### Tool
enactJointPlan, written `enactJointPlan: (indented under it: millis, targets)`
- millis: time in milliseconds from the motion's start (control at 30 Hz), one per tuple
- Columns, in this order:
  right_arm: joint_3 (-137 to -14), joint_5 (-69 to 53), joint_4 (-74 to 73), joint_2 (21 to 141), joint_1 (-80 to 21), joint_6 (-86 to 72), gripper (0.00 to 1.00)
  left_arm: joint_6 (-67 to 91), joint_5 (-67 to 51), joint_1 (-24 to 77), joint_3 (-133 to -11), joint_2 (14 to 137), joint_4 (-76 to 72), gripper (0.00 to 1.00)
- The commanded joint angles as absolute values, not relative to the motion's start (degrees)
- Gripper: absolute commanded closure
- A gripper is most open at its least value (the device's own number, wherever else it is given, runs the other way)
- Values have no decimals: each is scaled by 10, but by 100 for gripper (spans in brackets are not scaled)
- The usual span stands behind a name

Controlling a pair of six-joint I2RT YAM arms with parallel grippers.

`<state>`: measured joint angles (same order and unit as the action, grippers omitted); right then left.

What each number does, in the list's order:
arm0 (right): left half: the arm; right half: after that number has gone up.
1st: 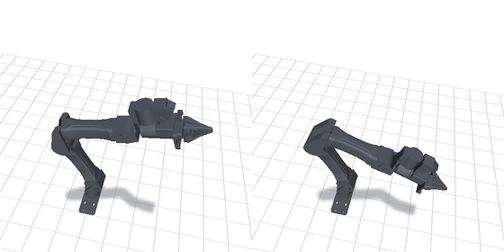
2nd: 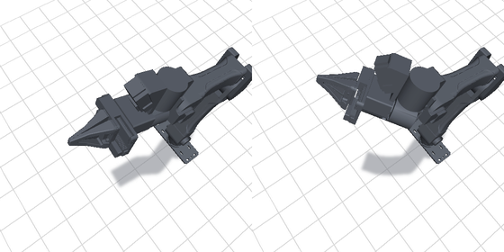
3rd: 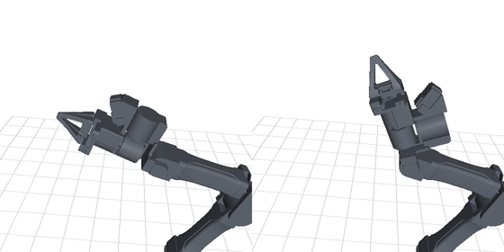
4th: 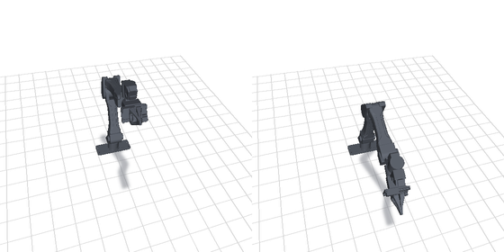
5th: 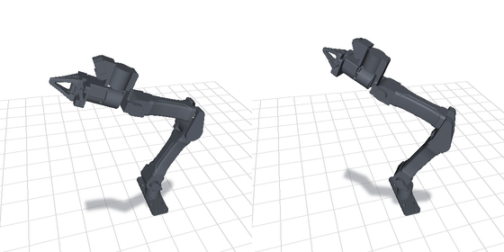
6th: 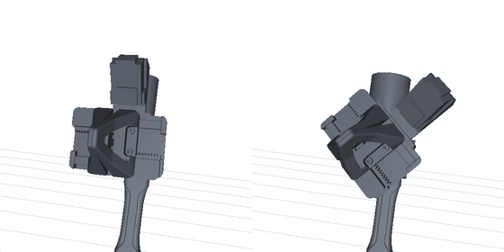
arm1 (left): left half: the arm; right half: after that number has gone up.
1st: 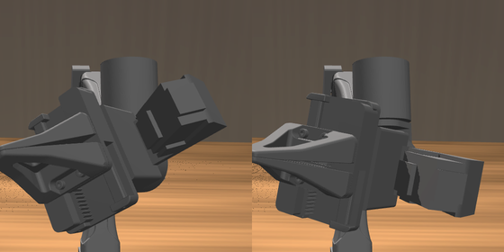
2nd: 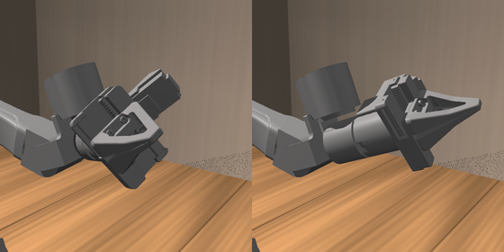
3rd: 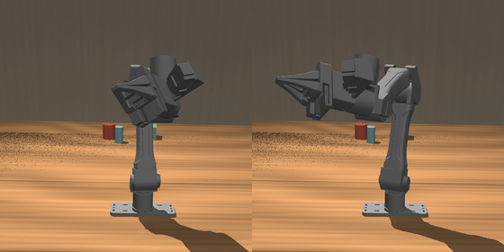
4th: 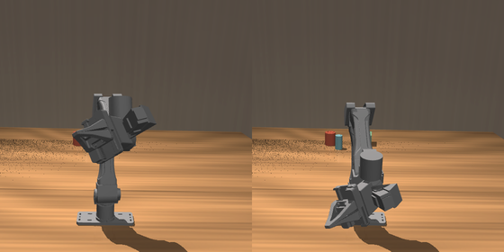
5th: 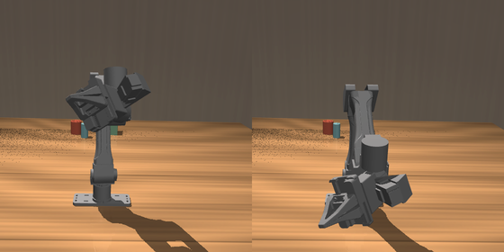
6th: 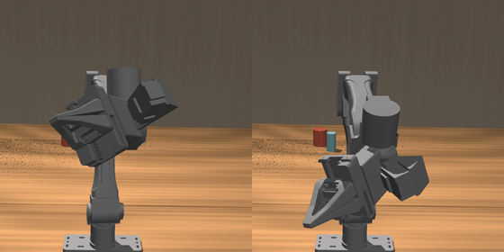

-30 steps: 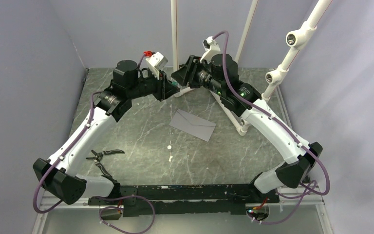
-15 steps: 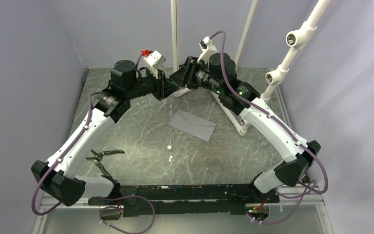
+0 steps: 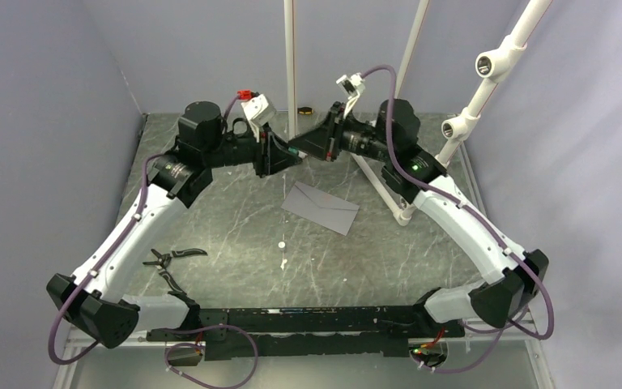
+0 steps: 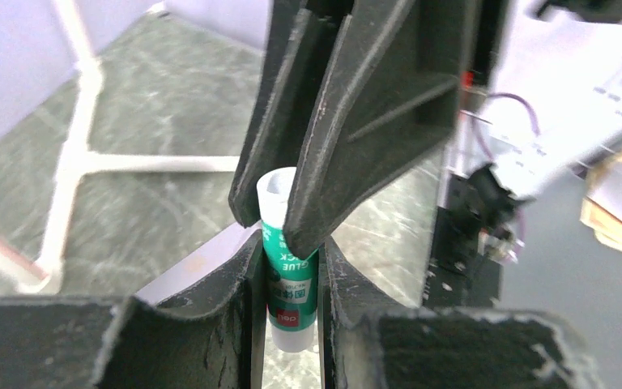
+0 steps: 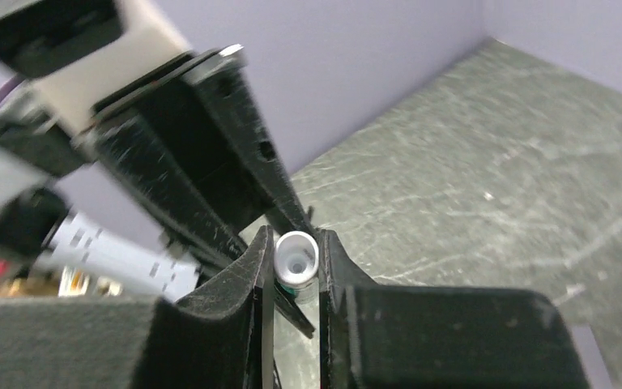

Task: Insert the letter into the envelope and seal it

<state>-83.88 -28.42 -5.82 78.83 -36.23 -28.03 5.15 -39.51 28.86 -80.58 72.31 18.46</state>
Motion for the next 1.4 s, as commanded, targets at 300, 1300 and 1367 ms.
enactJointPlan:
  millis: [300, 1300, 1367]
  targets:
    - [-809, -712, 325, 771, -330, -412, 100, 92, -707, 292, -843, 678, 100, 98]
    - [-918, -216, -97, 798, -373, -355, 61, 124, -358, 292, -784, 700, 77, 98]
    - [-918, -221, -95, 799, -373, -344, 81, 122, -362, 292, -786, 700, 82, 97]
